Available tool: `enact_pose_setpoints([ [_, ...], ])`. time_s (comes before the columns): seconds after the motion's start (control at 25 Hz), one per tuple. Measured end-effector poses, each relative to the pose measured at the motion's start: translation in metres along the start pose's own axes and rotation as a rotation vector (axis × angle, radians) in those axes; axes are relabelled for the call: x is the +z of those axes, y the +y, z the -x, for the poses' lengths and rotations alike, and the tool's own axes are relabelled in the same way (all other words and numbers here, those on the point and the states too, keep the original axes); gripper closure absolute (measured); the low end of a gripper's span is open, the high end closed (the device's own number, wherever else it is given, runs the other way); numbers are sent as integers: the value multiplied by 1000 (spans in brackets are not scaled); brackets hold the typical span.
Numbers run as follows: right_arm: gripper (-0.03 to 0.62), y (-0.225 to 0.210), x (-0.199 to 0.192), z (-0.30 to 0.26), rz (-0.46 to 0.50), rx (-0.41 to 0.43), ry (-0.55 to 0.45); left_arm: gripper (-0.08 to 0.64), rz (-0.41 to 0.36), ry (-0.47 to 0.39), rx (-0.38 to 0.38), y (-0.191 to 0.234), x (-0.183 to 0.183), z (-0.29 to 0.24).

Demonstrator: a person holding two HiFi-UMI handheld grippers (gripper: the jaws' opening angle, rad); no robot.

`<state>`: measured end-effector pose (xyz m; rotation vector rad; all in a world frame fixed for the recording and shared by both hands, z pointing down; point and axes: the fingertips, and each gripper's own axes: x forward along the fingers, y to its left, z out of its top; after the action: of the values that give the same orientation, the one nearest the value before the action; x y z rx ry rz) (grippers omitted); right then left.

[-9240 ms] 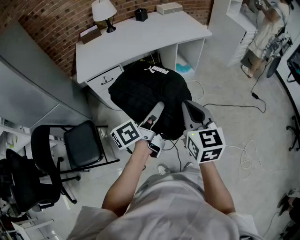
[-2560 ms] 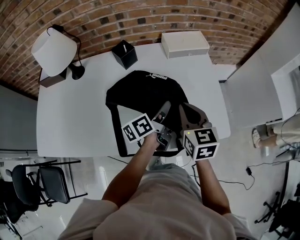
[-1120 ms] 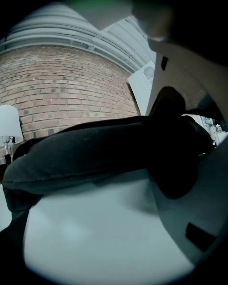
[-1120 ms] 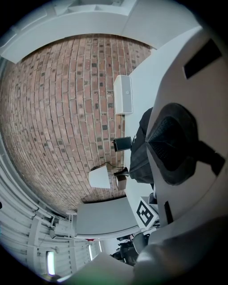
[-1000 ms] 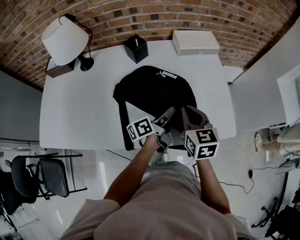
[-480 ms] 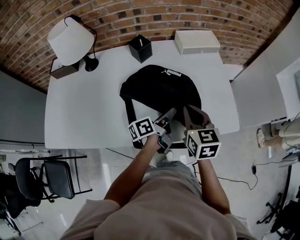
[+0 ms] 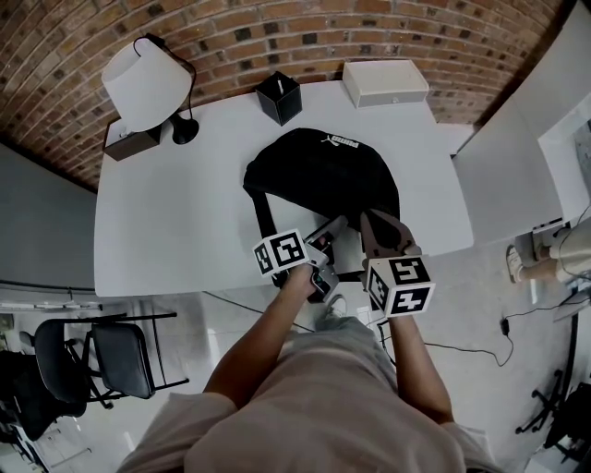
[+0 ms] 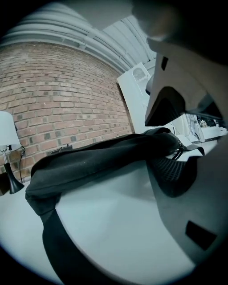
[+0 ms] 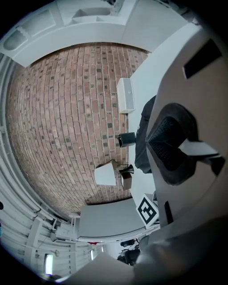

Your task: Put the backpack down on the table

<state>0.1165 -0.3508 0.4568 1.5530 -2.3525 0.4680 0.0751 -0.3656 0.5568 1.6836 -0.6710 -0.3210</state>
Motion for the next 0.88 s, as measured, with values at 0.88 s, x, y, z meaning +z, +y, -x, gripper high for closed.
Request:
enact_pose_setpoints([
  [0.88,591,38,18,44,18,-37,-75,428,-599,29,45,-106,0,45],
])
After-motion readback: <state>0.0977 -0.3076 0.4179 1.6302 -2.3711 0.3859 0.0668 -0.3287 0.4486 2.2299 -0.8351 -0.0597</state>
